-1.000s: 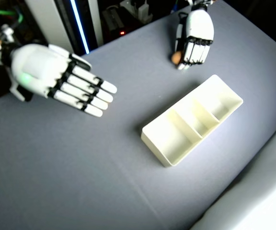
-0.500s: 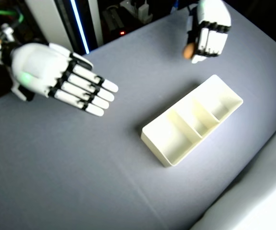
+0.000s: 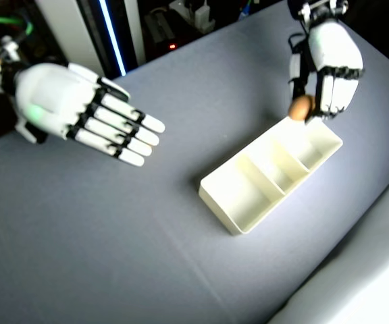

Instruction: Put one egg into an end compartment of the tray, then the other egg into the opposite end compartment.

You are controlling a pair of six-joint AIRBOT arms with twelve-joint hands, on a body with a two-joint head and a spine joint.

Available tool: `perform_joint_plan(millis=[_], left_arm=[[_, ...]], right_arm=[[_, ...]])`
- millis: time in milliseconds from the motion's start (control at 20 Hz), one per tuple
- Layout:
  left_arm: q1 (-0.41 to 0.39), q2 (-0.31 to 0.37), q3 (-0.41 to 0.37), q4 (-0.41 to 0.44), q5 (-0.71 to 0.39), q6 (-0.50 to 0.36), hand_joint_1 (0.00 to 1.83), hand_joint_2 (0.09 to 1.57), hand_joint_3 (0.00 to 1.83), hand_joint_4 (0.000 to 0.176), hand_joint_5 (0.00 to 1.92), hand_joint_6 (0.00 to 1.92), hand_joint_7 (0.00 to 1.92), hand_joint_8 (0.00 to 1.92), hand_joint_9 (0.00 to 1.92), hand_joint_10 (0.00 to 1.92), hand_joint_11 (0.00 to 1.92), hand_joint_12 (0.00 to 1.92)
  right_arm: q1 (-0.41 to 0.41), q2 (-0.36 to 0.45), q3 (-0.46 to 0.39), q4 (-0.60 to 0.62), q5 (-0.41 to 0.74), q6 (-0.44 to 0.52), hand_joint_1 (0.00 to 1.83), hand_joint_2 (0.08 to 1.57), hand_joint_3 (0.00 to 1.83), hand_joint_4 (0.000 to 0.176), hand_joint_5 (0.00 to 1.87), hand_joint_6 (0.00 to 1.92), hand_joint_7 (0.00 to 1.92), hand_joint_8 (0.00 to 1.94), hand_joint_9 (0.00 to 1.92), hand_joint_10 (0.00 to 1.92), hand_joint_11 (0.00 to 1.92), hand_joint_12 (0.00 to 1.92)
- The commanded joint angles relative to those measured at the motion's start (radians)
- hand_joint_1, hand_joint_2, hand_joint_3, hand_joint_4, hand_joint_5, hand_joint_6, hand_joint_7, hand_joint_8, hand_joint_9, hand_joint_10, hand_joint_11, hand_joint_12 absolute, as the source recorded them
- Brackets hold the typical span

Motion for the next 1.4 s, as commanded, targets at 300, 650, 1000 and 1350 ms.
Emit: perform_joint_plan(millis=[300, 650, 1000, 1350], left_arm=[[-0.009, 0.030, -0.024, -0.002, -0.148, 0.019, 0.68, 1.23, 0.01, 0.143, 0.00, 0.25, 0.00, 0.01, 0.00, 0.01, 0.00, 0.73], [0.055, 0.143, -0.163, 0.061, -0.363, 0.019, 0.78, 1.28, 0.00, 0.064, 0.06, 0.47, 0.10, 0.03, 0.00, 0.00, 0.00, 1.18], [0.161, 0.225, -0.259, 0.089, -0.547, -0.005, 0.90, 1.27, 0.00, 0.110, 0.23, 0.17, 0.11, 0.00, 0.01, 0.01, 0.00, 0.66], [0.234, 0.263, -0.297, 0.079, -0.642, -0.027, 0.81, 1.31, 0.00, 0.129, 0.28, 0.06, 0.12, 0.00, 0.00, 0.00, 0.00, 0.18]], right_arm=[[-0.003, 0.000, 0.005, -0.037, 0.117, 0.036, 0.48, 1.20, 0.01, 0.000, 0.00, 0.00, 0.00, 0.00, 0.00, 0.00, 0.00, 0.00], [-0.003, -0.010, 0.019, -0.072, 0.020, 0.065, 0.64, 1.16, 0.00, 0.000, 0.00, 0.00, 0.00, 0.00, 0.00, 0.00, 0.00, 0.00], [0.010, -0.072, 0.078, -0.049, -0.094, 0.083, 0.85, 1.26, 0.00, 0.000, 0.24, 0.02, 0.32, 0.02, 0.11, 0.54, 0.00, 1.26], [0.080, -0.139, 0.148, -0.042, -0.176, 0.095, 1.22, 1.23, 0.00, 0.000, 0.72, 1.17, 0.83, 1.51, 0.76, 1.60, 0.68, 1.85]])
